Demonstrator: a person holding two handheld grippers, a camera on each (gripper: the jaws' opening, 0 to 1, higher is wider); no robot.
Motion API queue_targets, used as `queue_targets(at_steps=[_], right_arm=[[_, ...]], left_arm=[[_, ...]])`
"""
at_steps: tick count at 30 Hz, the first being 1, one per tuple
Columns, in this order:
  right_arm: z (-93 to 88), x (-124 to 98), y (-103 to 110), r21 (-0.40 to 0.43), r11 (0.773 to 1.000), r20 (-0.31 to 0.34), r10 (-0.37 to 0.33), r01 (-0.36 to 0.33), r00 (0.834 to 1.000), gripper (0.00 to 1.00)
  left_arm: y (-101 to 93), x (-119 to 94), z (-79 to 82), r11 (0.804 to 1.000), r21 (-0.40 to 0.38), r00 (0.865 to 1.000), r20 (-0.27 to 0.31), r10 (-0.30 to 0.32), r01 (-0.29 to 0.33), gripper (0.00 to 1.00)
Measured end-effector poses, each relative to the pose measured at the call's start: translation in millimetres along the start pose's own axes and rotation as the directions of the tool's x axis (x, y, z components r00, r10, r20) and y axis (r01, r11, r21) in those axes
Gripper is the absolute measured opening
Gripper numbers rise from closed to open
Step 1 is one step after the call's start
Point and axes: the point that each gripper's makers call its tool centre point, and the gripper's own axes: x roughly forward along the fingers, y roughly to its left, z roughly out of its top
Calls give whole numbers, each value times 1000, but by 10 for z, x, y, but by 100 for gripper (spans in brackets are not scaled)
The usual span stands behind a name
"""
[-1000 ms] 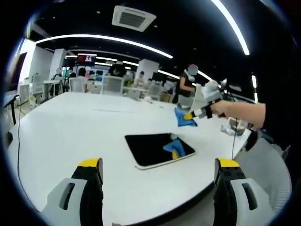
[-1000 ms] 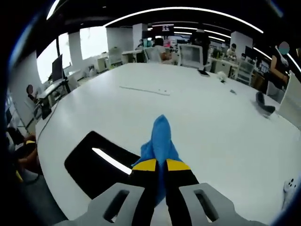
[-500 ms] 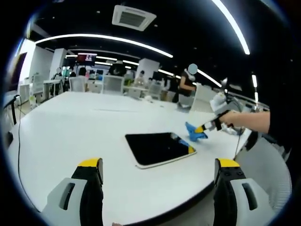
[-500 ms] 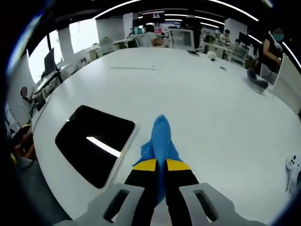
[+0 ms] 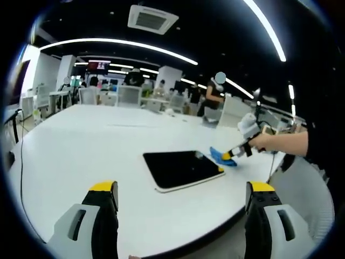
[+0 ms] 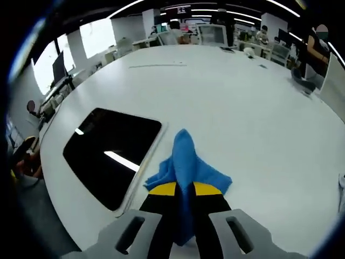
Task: Wipe the mirror surface with the cleaning cloth until all visible marks leave the cleaned area.
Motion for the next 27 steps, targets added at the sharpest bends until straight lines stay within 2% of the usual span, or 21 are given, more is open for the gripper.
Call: queue_targets(at_steps=[4,6,7,11,13,16,18,19,21,23,24,25,27], right_arm=[[35,-43,83,48,998,-3,46,-45,999,15],[112,-51,14,43,998,14,34,-34,999,18],[165,-42,-34,40,999,26,32,-33,999,18],[303,-248,3,28,999,77,39,-42,996,22],[399,-385,60,31,997,145,68,-73,987,24],[356,-615,120,11,996,191,86,-89,978,25],[348,-776,84,-45,998,249,61,-52,967,24],[253,-851,82,-28,998,233,55,-50,971,24],[193,-948,119,-49,997,252,72,-62,965,25],[115,-1032,155,-33,997,265,82,-76,961,25],[78,-1077,277,-35,991,286,136,-132,949,27],[11,-1105,335,-34,987,276,157,-154,948,30],[-106,-1166,350,-67,991,283,133,-119,950,40]], left_arm=[[1,0,-1,1000,0,1000,0,1,-1,99],[-2,0,0,1000,1,1000,0,-1,1,99],[-2,0,1,1000,2,1000,0,-1,1,99],[-2,-4,9,1000,3,1000,6,-1,1,99],[-4,-7,20,1000,2,1000,12,-2,2,99],[-17,-4,18,1000,3,1000,10,-10,10,99],[-25,-3,21,1000,3,1000,11,-15,15,99],[-23,-4,21,1000,1,1000,11,-13,13,99],[-10,-11,9,1000,-2,1000,6,-2,2,99],[-8,-13,20,1000,-6,1000,13,0,0,99],[-15,-12,25,1000,-5,1000,16,-5,6,99],[-19,-9,22,1000,-3,1000,12,-9,9,99],[-16,-1,12,1000,1,1000,1,-8,8,99]])
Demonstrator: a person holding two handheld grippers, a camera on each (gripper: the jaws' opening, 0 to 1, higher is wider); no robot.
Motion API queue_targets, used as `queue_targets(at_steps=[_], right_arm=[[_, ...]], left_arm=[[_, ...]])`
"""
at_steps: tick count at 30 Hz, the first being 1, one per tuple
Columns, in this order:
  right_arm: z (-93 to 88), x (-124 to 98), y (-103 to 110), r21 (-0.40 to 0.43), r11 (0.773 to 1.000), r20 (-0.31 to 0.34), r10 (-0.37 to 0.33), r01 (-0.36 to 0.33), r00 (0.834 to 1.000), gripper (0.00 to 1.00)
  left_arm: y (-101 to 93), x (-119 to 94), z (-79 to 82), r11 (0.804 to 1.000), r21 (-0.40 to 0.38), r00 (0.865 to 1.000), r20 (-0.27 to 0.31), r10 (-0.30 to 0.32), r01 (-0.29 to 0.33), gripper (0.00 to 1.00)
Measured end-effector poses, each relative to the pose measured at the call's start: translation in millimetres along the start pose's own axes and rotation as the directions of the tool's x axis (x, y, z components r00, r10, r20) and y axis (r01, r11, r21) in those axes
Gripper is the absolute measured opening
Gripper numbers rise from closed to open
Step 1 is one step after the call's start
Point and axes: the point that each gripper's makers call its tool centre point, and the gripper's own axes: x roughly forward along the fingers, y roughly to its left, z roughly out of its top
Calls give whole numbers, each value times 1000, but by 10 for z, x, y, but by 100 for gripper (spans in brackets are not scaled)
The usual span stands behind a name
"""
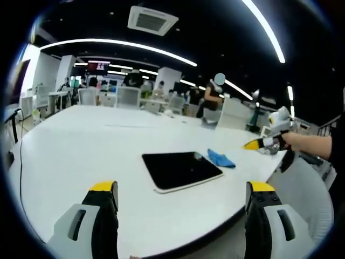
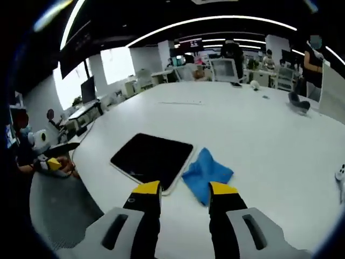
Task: Wipe the mirror surface with the cleaning cloth until all visible marks leave the cleaned area.
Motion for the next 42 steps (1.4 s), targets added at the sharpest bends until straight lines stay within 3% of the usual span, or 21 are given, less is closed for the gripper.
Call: queue_targets(at_steps=[4,5,7,12,14,16,20,25,30,33,36,39,42], right_arm=[[-197,-100,82,-81,997,9,-10,11,1000,64],[-256,-115,66,-147,989,9,-26,28,1000,69],[-356,-121,57,-190,981,-6,-41,39,999,79],[-417,-152,129,-40,999,17,-36,36,999,91],[-435,-130,189,-78,997,33,-8,11,999,95],[-470,-131,265,-49,999,25,19,-17,1000,96],[-480,-121,428,71,995,68,62,-67,996,99],[-531,-89,320,7,999,36,34,-34,999,100],[-505,-62,189,-18,1000,68,22,-21,997,100],[-548,-25,148,-14,1000,36,19,-18,999,100],[-565,-28,165,-24,999,26,23,-22,999,100],[-467,-44,197,-31,999,84,38,-35,996,100],[-494,-26,248,-37,998,62,62,-60,996,100]], left_arm=[[25,-7,5,1000,15,1000,0,15,-15,99],[34,-6,19,1000,20,1000,7,21,-21,99],[23,-6,17,1000,18,1000,6,17,-17,99],[36,-10,-6,1000,20,1000,-7,25,-24,99],[26,1,-5,999,28,1000,-12,19,-19,99],[21,-1,-38,999,39,999,-30,18,-17,99],[53,-9,-52,998,41,999,-35,38,-37,99],[49,8,-156,998,56,994,-103,42,-37,99],[23,22,-161,999,43,994,-105,19,-15,99],[30,31,-127,999,34,996,-85,19,-16,99],[-3,31,-96,1000,25,998,-61,-5,7,99],[-17,31,-86,1000,22,999,-53,-10,11,99],[-11,27,-115,1000,18,997,-71,-9,10,99]])
